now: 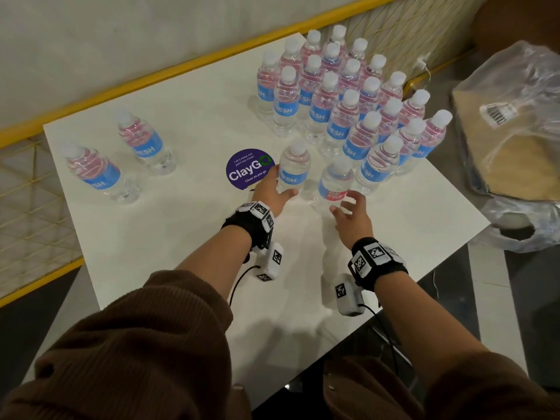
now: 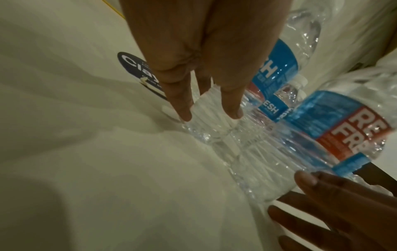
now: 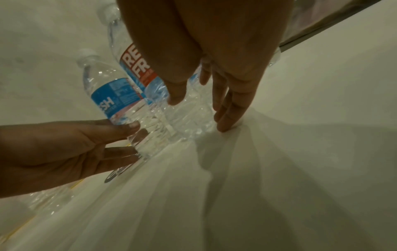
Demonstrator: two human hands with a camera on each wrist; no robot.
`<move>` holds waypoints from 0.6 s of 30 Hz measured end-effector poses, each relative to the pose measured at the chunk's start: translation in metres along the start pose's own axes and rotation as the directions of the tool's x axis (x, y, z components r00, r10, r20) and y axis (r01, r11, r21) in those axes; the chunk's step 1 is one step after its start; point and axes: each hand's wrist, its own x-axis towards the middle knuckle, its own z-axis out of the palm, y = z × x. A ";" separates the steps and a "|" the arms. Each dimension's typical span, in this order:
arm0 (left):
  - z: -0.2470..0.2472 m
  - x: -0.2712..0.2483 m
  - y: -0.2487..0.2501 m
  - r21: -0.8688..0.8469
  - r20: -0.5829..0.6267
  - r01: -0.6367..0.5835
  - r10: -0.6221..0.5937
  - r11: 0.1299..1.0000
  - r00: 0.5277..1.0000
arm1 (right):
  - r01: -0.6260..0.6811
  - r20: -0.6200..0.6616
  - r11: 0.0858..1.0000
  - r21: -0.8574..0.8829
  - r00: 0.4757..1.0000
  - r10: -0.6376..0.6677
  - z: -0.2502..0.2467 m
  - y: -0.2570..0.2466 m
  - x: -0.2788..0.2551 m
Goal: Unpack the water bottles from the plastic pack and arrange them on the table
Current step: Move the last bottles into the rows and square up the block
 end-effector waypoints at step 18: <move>-0.009 0.046 0.015 0.101 0.034 -0.018 0.014 0.995 0.999 | 0.021 -0.106 0.999 -0.035 0.994 -0.025 0.045 -0.040 0.038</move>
